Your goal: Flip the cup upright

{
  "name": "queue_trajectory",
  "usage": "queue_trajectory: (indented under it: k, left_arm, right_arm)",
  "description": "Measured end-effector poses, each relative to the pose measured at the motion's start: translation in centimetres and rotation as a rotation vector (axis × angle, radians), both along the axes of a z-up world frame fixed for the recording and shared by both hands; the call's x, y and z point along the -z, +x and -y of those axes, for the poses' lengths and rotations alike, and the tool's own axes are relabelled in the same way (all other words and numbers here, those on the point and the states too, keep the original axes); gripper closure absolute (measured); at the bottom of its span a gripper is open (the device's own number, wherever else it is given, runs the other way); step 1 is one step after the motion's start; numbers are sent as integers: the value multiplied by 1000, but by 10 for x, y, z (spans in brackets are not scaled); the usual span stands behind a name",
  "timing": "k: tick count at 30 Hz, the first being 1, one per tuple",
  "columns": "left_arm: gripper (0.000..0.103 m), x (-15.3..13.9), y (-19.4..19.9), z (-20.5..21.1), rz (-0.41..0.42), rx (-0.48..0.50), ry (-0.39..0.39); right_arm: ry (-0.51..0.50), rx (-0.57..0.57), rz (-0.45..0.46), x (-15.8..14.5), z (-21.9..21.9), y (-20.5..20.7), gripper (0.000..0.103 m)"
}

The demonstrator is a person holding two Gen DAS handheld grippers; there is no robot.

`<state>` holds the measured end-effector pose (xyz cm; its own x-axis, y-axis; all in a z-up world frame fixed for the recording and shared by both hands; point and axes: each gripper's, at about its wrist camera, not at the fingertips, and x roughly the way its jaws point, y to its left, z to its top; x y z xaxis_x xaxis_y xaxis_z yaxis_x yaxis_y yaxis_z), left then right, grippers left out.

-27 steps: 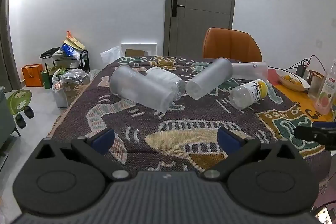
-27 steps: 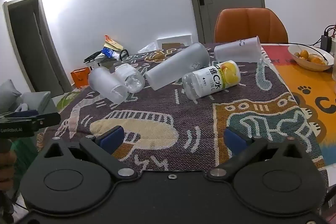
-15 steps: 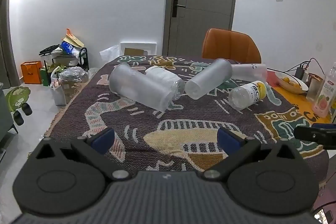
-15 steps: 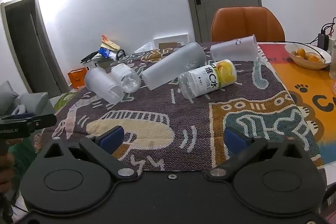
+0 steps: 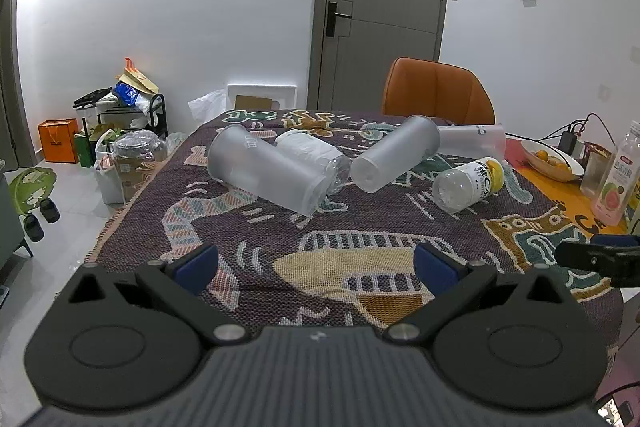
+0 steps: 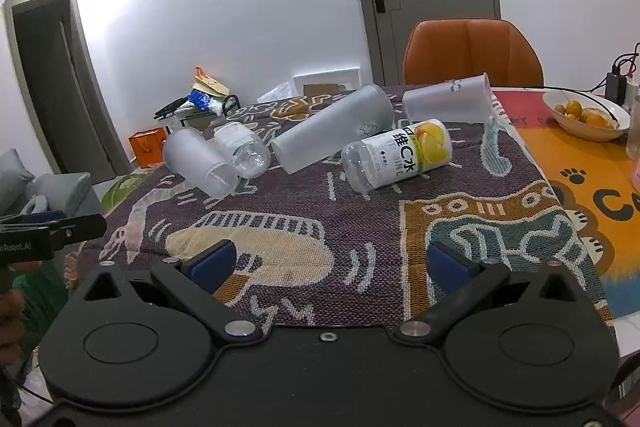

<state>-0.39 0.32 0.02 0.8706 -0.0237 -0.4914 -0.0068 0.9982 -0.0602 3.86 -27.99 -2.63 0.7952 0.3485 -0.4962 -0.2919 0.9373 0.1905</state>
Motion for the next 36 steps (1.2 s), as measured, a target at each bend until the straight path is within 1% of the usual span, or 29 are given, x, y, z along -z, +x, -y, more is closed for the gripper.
queue_trajectory:
  k: [6, 36]
  left_arm:
    - [0, -3, -3, -3, 16, -15, -12]
    - [0, -5, -5, -6, 30, -3, -19]
  right_arm:
    - [1, 2, 6, -1, 1, -1, 0]
    - [0, 12, 19, -2, 3, -3, 0]
